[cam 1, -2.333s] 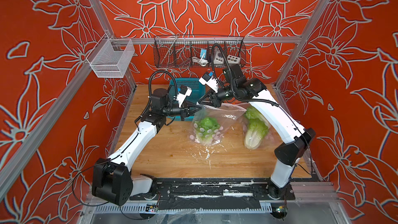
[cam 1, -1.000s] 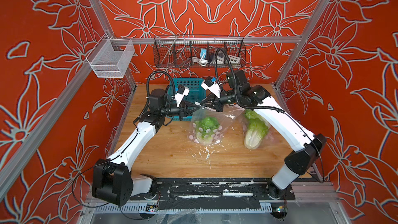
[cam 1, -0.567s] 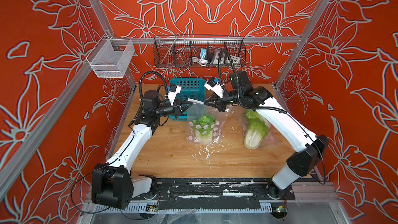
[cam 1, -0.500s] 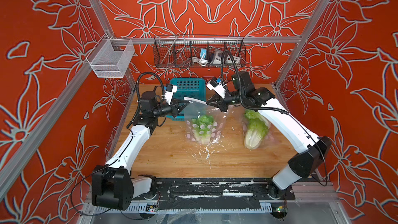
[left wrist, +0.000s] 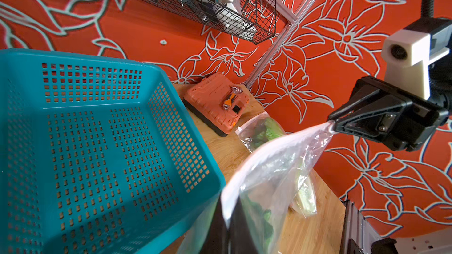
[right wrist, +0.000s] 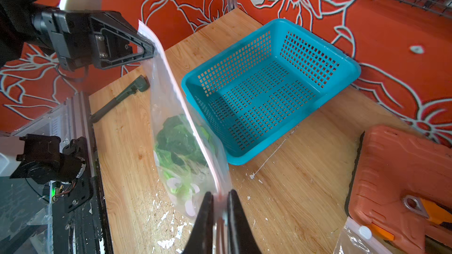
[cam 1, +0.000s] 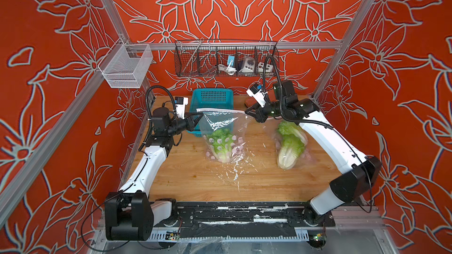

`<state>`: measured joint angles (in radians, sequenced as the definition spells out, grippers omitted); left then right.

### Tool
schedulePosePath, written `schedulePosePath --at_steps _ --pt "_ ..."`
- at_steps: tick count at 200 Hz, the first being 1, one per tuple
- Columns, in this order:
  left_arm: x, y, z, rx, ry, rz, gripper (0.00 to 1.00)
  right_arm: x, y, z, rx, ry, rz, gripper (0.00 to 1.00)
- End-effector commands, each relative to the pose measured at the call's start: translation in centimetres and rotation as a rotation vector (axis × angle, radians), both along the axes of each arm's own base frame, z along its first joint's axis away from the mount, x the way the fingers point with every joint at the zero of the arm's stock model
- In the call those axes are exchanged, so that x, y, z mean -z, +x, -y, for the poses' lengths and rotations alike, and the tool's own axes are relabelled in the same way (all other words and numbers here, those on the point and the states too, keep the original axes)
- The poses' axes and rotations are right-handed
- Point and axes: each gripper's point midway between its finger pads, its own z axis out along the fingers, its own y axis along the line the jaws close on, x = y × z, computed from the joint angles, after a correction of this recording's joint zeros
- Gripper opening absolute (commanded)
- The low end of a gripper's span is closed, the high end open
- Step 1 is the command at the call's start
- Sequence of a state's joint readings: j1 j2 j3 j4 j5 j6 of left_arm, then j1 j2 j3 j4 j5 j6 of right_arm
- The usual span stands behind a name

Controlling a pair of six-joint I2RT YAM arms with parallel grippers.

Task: Put the chinese cabbages into a zipper bag and zip it
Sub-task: Zip the zipper on the zipper food storage bag.

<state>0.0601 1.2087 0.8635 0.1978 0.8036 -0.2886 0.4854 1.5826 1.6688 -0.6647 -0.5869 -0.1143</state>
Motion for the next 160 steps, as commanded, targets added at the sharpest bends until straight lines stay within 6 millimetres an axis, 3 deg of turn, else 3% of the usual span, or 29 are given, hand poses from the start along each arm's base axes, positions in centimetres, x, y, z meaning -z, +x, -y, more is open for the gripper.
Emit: schedulePosePath --at_steps 1,33,50,71,100,125,160 --pt "-0.6 0.4 -1.2 -0.059 0.021 0.028 0.0 0.3 1.2 1.8 0.077 -0.048 -0.002 0.0" --pt "-0.4 0.5 -0.9 -0.044 -0.014 0.013 0.0 -0.4 1.0 1.1 0.067 0.019 -0.028 0.04" --pt "0.4 0.8 -1.2 -0.065 -0.014 -0.018 0.0 -0.7 1.2 1.2 0.105 0.04 -0.055 0.32" --pt "2.1 1.7 -2.2 -0.136 0.004 -0.079 0.0 -0.3 1.3 2.2 0.196 0.056 -0.099 0.51" --pt "4.4 2.8 -3.3 -0.202 0.025 -0.156 0.0 4.1 -0.9 3.0 0.242 0.095 -0.213 0.65" --pt "5.5 2.9 -3.2 -0.201 0.013 -0.185 0.0 8.2 -2.3 2.7 0.256 0.171 -0.289 0.69" --pt "6.0 2.8 -3.3 -0.21 0.013 -0.199 0.0 9.9 -0.8 0.0 0.224 0.225 -0.299 0.76"
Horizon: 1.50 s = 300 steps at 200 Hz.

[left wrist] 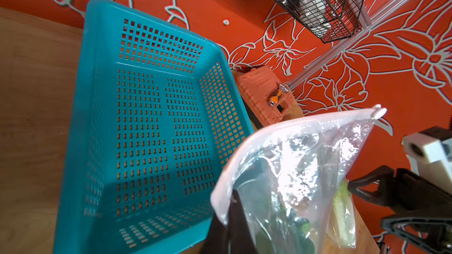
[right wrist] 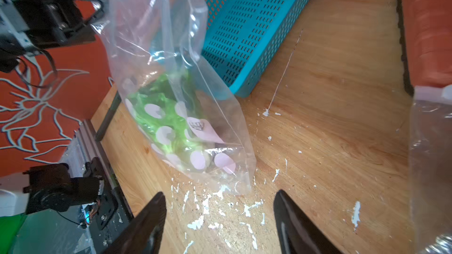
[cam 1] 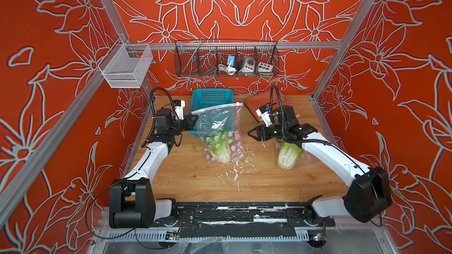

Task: Put the chinese cabbages into a zipper bag and zip it
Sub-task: Zip the zipper on the zipper food storage bag, then place the zipper food storage bag at the center of the board.

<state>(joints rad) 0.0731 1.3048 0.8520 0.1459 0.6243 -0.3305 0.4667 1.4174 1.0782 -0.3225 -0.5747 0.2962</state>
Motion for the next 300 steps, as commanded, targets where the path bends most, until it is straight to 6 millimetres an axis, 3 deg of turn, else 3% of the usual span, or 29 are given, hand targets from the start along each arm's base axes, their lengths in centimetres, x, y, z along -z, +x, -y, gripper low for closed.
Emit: schedulePosePath --at_steps 1,28,47,64,72,87,96,116,142,163,184,219,232,246,259,270,280,300 --pt "0.5 -0.1 -0.3 -0.016 0.0 -0.012 0.0 -2.4 2.4 -2.8 -0.01 0.116 0.096 0.76" --pt "1.0 -0.3 -0.4 -0.023 0.001 -0.026 0.0 -1.0 4.2 -5.8 -0.084 0.135 0.091 0.79" --pt "1.4 -0.6 -0.3 -0.023 -0.005 -0.034 0.0 -0.6 3.9 -8.2 -0.163 0.194 0.048 0.77" --pt "1.7 -1.0 -0.3 -0.024 -0.01 -0.044 0.0 -0.6 3.0 -9.8 -0.203 0.24 0.032 0.67" --pt "1.8 -1.2 0.0 -0.02 -0.018 -0.05 0.0 -0.6 2.6 -10.2 -0.207 0.261 0.026 0.57" --pt "1.8 -1.8 1.0 -0.003 -0.011 -0.053 0.0 -0.7 2.4 -9.9 -0.175 0.284 0.002 0.27" --pt "1.8 -2.2 1.7 -0.003 0.007 -0.063 0.0 -0.7 1.8 -9.3 -0.155 0.283 -0.012 0.15" --pt "2.6 -3.3 3.2 -0.027 0.08 -0.126 0.0 -1.7 -0.2 -7.4 -0.1 0.281 -0.043 0.05" --pt "3.9 -5.5 7.4 0.017 0.121 -0.168 0.0 0.0 -3.2 -3.8 -0.011 0.189 -0.114 0.0" --pt "4.7 -6.3 11.2 0.084 0.125 -0.181 0.0 2.1 -4.0 0.6 0.135 0.138 -0.184 0.0" --pt "4.5 -5.6 14.8 0.159 0.135 -0.174 0.02 3.8 -3.7 5.0 0.275 0.065 -0.236 0.0" --pt "3.4 -1.2 17.6 0.196 0.168 -0.135 0.28 6.1 0.1 9.9 0.479 -0.098 -0.262 0.0" --pt "2.9 0.3 17.9 0.201 0.196 -0.132 0.37 6.3 1.7 12.2 0.561 -0.202 -0.235 0.15" --pt "2.3 0.9 17.6 0.201 0.209 -0.136 0.43 5.2 2.6 14.3 0.606 -0.326 -0.18 0.35" --pt "1.7 0.6 16.5 0.184 0.224 -0.126 0.46 3.6 2.4 16.2 0.642 -0.423 -0.124 0.43" --pt "1.3 -0.1 15.2 0.156 0.219 -0.113 0.47 2.4 2.0 16.7 0.636 -0.443 -0.079 0.47" --pt "1.3 -1.0 14.1 0.135 0.204 -0.107 0.47 1.8 1.3 16.0 0.604 -0.424 -0.068 0.5" --pt "1.3 -3.3 12.8 0.115 0.182 -0.092 0.47 1.9 -1.3 11.8 0.465 -0.326 -0.123 0.51"
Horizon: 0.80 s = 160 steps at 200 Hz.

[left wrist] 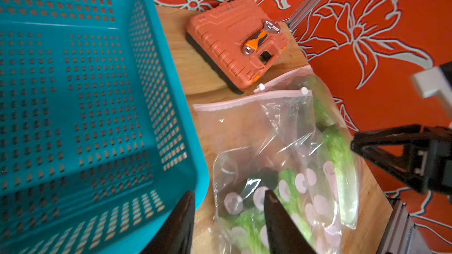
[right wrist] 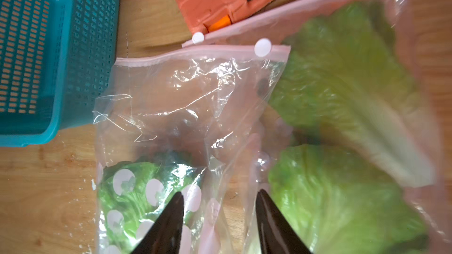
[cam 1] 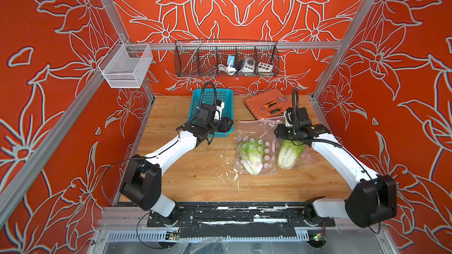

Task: Put the chinese cabbages into a zipper bag and zip it
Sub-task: Place the zipper food storage bag at the center of the board, then reset both arms

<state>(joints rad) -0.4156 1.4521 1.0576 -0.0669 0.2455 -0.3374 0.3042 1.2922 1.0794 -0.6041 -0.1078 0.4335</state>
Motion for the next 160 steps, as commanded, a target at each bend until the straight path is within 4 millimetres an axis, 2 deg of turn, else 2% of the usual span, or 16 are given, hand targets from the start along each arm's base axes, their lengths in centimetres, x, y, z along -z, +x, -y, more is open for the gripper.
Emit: schedulePosePath --at_steps 1,16,24,30,41,52,54,63,75,84,96,109,121,135,145,160 --pt "-0.9 -2.2 -1.8 -0.03 -0.011 0.037 0.47 0.3 -3.4 -2.5 -0.108 0.012 -0.06 0.51" --pt "-0.9 -3.8 -2.8 -0.048 -0.025 0.055 0.47 0.9 -5.4 -7.0 -0.223 0.161 -0.041 0.5" --pt "-0.9 -4.5 -3.3 -0.059 -0.03 0.077 0.47 1.5 -5.9 -8.6 -0.258 0.214 -0.021 0.5" --pt "-1.1 -5.0 -3.8 -0.068 -0.029 0.105 0.47 2.0 -5.9 -9.2 -0.27 0.232 -0.015 0.51" --pt "-1.8 -5.8 -4.8 -0.097 -0.025 0.176 0.48 3.0 -5.0 -8.6 -0.252 0.178 -0.008 0.51" --pt "-2.2 -6.4 -6.3 -0.144 -0.003 0.247 0.49 3.6 -3.7 -7.0 -0.223 0.061 0.003 0.5" --pt "-3.1 -6.7 -6.6 -0.152 -0.007 0.279 0.49 3.5 -3.6 -6.8 -0.221 0.042 0.006 0.5" --pt "-4.1 -7.6 -7.9 -0.178 0.023 0.374 0.51 2.8 -2.8 -5.7 -0.213 -0.024 0.035 0.51" --pt "-4.8 -8.7 -9.8 -0.236 0.065 0.483 0.6 0.8 -2.0 -4.3 -0.193 -0.088 0.133 0.55" --pt "-5.0 -9.0 -12.0 -0.344 0.094 0.538 0.67 -1.1 -1.3 -3.6 -0.187 -0.096 0.253 0.59" --pt "-5.4 -9.1 -14.1 -0.458 0.114 0.6 0.69 -3.2 -1.1 -2.7 -0.248 -0.145 0.429 0.66" --pt "-5.6 -8.7 -16.1 -0.571 0.151 0.643 0.69 -4.5 -1.1 -0.3 -0.22 -0.29 0.585 0.75" --pt "-4.7 -8.3 -18.6 -0.702 0.247 0.636 0.69 -5.3 -0.8 4.3 -0.029 -0.433 0.655 0.79" --pt "-2.1 -8.4 -22.3 -0.861 0.421 0.567 0.7 -5.2 -1.3 9.4 0.201 -0.545 0.66 0.77" --pt "-0.1 -8.9 -24.6 -0.958 0.476 0.527 0.7 -4.0 -1.4 11.0 0.28 -0.531 0.655 0.77" --pt "2.1 -9.6 -26.8 -1.054 0.436 0.496 0.7 -2.2 -1.1 11.7 0.339 -0.498 0.626 0.76"
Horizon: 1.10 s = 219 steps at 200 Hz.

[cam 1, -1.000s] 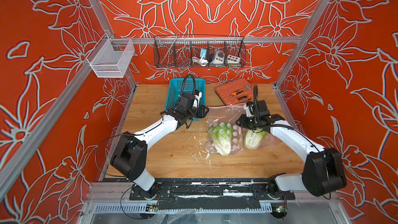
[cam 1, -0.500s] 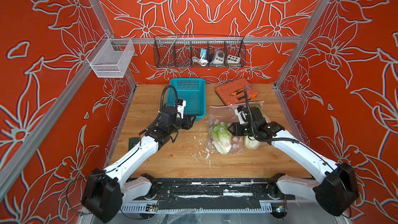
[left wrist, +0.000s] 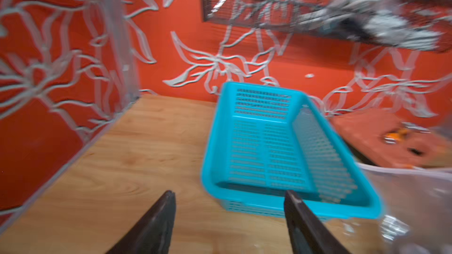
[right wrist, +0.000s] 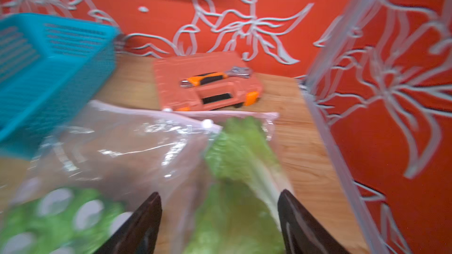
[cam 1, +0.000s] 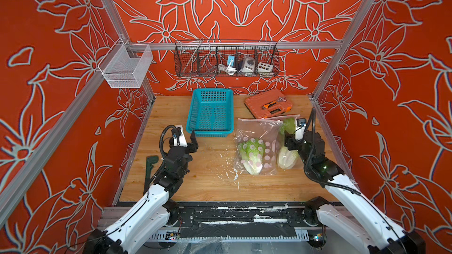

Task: Put the chinese cabbages into a zipper bag and zip it
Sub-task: Reset both arms

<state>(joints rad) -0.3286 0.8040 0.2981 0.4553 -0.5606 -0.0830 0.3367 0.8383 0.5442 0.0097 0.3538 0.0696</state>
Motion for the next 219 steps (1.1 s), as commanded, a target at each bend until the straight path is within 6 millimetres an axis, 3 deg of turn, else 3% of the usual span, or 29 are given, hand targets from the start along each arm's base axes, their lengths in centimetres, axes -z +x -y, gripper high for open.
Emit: schedulePosePath --at_steps 1,19,41,69,88,104,131,155,166,180,200,219 --pt "1.8 -1.8 -6.2 -0.306 0.001 0.036 0.7 1.1 0.6 4.2 0.227 -0.038 0.058 0.76" --pt "3.3 -1.5 -6.6 -0.287 -0.071 0.062 0.7 3.4 1.4 4.8 0.273 -0.08 0.036 0.77" --pt "4.9 -1.2 -5.7 -0.221 -0.066 0.051 0.71 5.5 1.9 4.4 0.214 -0.133 0.02 0.77" --pt "6.7 -0.3 -4.4 -0.122 -0.05 0.029 0.71 6.5 1.9 4.9 0.19 -0.07 0.06 0.76" --pt "6.4 1.0 -3.3 -0.041 0.011 0.018 0.7 7.1 2.3 5.3 0.195 -0.074 0.06 0.76" --pt "6.3 1.0 -2.8 -0.002 0.035 0.044 0.7 8.2 2.7 5.6 0.198 -0.07 0.041 0.75" --pt "7.5 1.0 -2.1 0.056 0.043 0.045 0.71 8.4 3.5 5.4 0.171 -0.079 0.036 0.74" --pt "7.8 1.3 -1.7 0.084 0.051 0.044 0.72 8.9 2.4 6.9 0.222 -0.037 0.151 0.72" --pt "8.4 1.8 -1.8 0.09 0.039 0.007 0.72 9.1 2.5 6.7 0.201 -0.033 0.155 0.72" --pt "8.3 1.8 -2.7 0.056 0.017 0.018 0.75 10.2 2.9 6.1 0.166 -0.035 0.103 0.72" --pt "8.4 2.1 -3.1 0.057 -0.008 0.011 0.95 10.3 3.6 6.5 0.189 -0.047 0.135 0.72" --pt "8.5 2.2 -3.2 0.053 -0.012 0.004 0.98 10.8 3.5 6.8 0.204 -0.03 0.071 0.7"
